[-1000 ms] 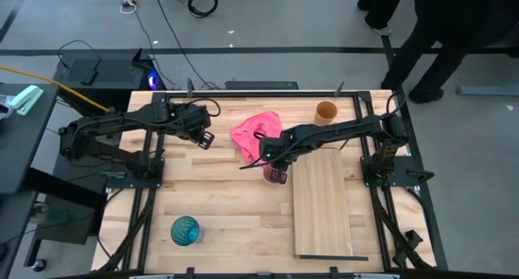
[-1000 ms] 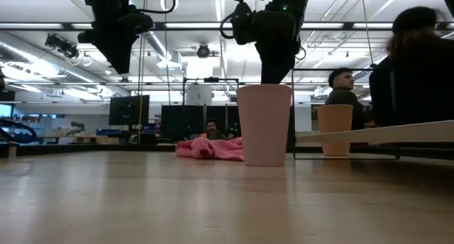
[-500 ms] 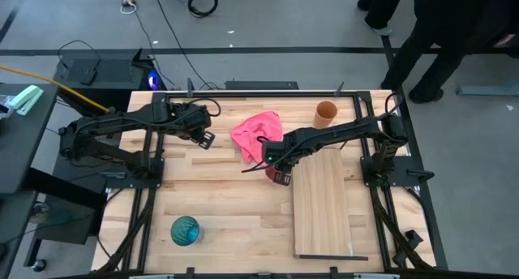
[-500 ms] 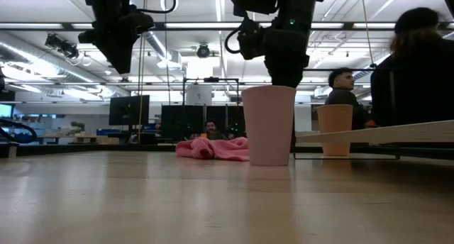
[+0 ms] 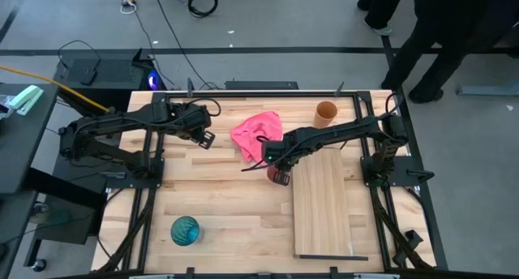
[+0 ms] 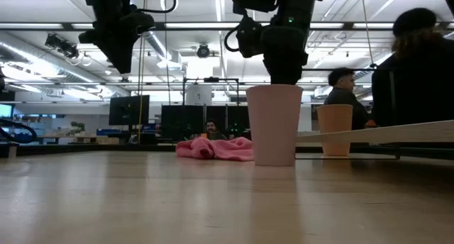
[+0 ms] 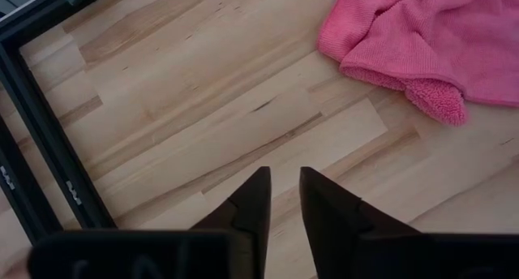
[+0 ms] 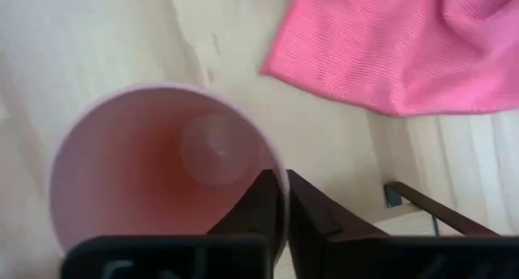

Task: Stack small to large cups/mugs on shelf
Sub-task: Put the pink plastic glass on the shelf

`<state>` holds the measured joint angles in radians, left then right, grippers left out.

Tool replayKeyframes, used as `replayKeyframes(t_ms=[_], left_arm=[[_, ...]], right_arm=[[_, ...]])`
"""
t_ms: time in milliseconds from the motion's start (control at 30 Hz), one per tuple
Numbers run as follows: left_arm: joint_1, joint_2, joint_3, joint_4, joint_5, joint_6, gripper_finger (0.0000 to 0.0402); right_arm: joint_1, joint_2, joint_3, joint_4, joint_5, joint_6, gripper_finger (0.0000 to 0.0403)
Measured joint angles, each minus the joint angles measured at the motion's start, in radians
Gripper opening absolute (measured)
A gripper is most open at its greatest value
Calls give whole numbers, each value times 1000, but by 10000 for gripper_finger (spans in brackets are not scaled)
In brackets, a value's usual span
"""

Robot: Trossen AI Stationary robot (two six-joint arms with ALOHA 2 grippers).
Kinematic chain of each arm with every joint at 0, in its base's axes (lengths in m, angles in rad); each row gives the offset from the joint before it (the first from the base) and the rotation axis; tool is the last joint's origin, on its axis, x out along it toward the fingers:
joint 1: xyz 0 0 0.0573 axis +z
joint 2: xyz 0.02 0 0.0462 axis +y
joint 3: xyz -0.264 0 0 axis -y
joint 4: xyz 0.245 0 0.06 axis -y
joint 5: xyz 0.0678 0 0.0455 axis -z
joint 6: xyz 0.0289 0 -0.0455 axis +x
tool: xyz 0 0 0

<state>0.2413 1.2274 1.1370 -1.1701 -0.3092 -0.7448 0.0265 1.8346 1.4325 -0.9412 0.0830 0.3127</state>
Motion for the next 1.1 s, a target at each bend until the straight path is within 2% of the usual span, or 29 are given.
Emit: replayKeyframes(t_ms=[233, 400, 533, 733, 867, 1000, 1100], left_arm=[[0, 0, 0, 2, 0, 0, 68], [0, 0, 0, 41, 0, 4, 66], [0, 0, 0, 62, 0, 19, 60], [0, 0, 0, 61, 0, 21, 52], [0, 0, 0, 61, 0, 24, 50], [0, 1, 0, 61, 0, 24, 52], [0, 1, 0, 66, 0, 26, 49]], right_arm=[[-1, -5, 1, -2, -9, -7, 10], [0, -4, 78, -97, -28, -49, 6], [0, -4, 193, -242, -28, -86, 4], [0, -4, 436, -476, -29, -134, 3], [0, -9, 580, -642, 25, -126, 2], [-6, -107, 589, -638, 39, -64, 2], [-23, -218, 523, -632, 41, 24, 1]])
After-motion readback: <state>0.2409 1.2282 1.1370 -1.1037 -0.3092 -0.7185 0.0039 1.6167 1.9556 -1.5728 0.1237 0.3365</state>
